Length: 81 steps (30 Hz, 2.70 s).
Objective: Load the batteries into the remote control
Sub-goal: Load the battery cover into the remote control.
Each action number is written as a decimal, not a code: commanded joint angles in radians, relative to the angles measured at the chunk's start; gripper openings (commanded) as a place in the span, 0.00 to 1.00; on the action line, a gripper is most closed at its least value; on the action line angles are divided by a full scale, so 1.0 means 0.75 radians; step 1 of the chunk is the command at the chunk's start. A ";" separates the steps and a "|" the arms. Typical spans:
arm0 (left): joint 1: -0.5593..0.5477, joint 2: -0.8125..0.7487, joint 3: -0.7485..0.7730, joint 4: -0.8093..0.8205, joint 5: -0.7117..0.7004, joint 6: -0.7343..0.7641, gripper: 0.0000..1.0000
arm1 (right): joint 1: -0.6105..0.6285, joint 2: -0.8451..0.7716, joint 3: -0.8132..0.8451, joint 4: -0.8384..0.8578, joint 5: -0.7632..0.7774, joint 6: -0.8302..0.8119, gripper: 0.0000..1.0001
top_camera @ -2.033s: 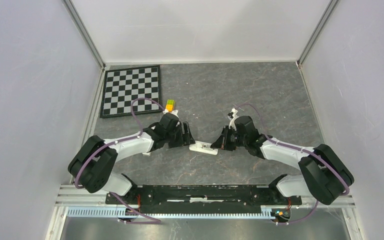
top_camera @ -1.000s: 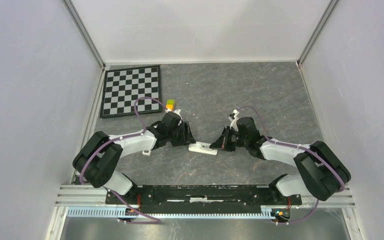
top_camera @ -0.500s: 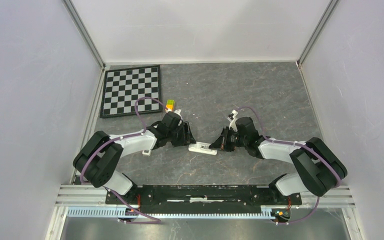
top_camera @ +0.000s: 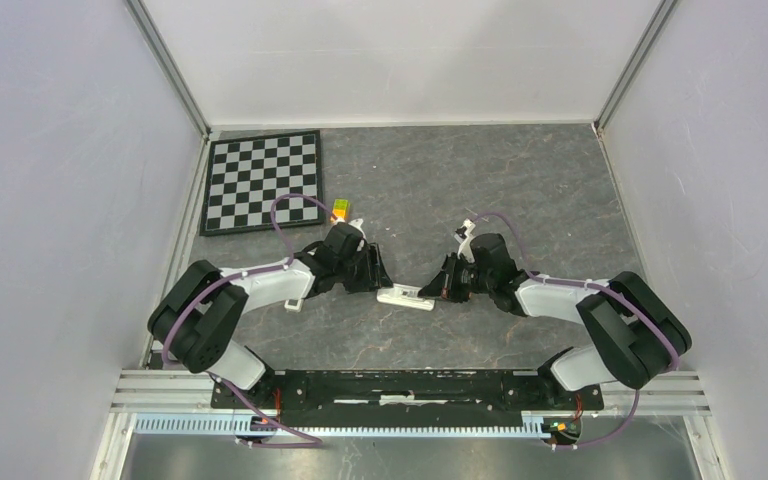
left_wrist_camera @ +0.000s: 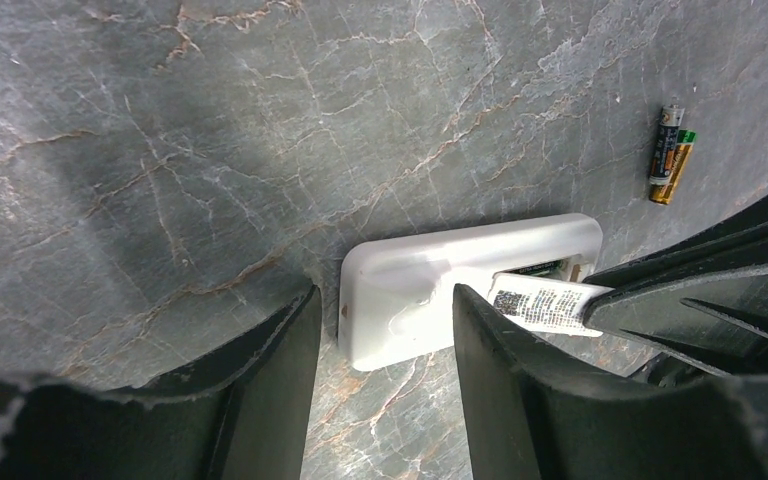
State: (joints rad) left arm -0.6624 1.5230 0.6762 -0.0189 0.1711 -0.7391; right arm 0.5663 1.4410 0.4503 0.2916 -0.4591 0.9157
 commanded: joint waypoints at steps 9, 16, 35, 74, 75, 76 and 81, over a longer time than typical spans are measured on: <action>0.002 0.043 0.038 0.005 0.042 0.048 0.58 | -0.004 0.051 0.112 -0.151 0.057 -0.139 0.10; 0.002 0.050 0.045 0.005 0.045 0.048 0.58 | -0.002 0.063 0.142 -0.205 0.046 -0.165 0.22; 0.002 0.047 0.057 -0.030 0.002 0.058 0.59 | -0.003 -0.073 0.181 -0.354 0.153 -0.243 0.40; 0.002 -0.167 0.030 -0.159 -0.149 0.033 0.67 | 0.124 -0.120 0.212 -0.283 0.248 -0.471 0.20; 0.003 -0.181 0.032 -0.171 -0.163 0.035 0.67 | 0.124 -0.141 0.222 -0.269 0.223 -0.514 0.23; 0.004 -0.195 0.037 -0.187 -0.175 0.039 0.68 | 0.124 -0.155 0.234 -0.259 0.190 -0.567 0.27; 0.019 -0.298 0.060 -0.289 -0.258 0.053 0.74 | 0.141 -0.193 0.241 -0.208 0.144 -0.882 0.66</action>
State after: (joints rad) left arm -0.6621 1.3777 0.6922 -0.1726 0.0578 -0.7380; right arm 0.6590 1.3327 0.5938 0.0658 -0.3176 0.4873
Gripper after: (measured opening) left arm 0.713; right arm 0.538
